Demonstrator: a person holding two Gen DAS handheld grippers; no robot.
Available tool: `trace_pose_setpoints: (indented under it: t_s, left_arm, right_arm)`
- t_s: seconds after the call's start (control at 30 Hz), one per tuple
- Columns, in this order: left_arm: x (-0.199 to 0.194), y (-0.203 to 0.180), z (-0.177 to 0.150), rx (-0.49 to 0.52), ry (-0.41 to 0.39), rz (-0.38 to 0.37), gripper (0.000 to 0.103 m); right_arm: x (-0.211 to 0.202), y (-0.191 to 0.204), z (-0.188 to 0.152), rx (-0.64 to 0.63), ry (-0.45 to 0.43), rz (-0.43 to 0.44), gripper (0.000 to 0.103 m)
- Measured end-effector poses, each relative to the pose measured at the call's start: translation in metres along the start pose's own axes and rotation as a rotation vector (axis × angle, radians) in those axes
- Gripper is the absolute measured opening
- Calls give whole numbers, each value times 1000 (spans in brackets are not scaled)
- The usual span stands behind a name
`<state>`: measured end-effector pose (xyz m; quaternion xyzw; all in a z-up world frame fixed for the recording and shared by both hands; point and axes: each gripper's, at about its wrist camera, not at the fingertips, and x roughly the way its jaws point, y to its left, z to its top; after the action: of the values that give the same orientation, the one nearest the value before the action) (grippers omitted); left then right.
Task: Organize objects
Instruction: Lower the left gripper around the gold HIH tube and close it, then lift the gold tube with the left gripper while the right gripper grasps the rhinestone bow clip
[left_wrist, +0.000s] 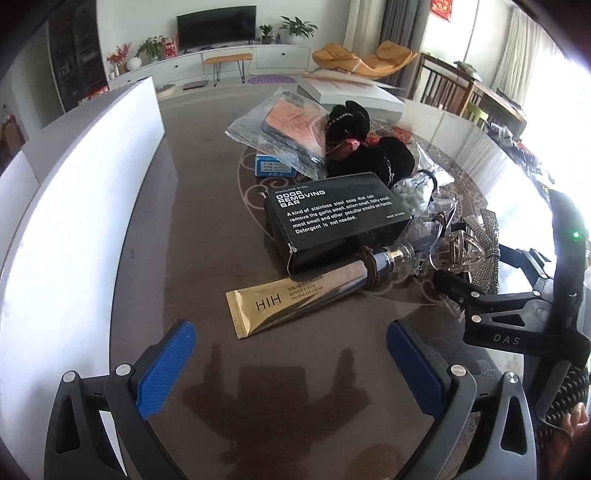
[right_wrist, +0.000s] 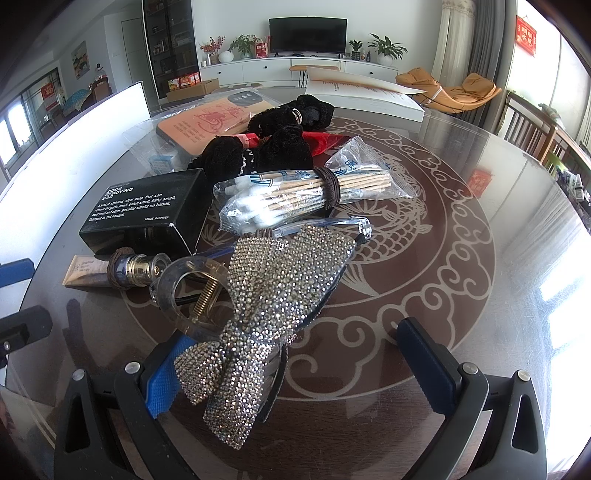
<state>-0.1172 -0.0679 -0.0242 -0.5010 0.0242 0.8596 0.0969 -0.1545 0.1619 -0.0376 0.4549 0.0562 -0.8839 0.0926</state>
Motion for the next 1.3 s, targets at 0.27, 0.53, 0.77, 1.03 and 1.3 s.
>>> trace_pose_setpoints:
  t_s: [0.27, 0.53, 0.77, 1.03, 1.3]
  left_arm:
    - [43, -18, 21, 192, 40, -46, 103]
    - [13, -28, -5, 238, 46, -93, 40]
    - [15, -45, -4, 248, 42, -23, 57]
    - [23, -53, 10, 156, 19, -51, 25]
    - [-9, -30, -49, 15, -37, 92, 36]
  right_arm:
    - [0, 0, 0, 0, 0, 0, 103]
    - [0, 0, 0, 0, 0, 0, 103]
    - [0, 0, 0, 0, 0, 0, 103]
    - [0, 0, 0, 0, 0, 0, 103]
    - [0, 0, 0, 0, 0, 0, 103]
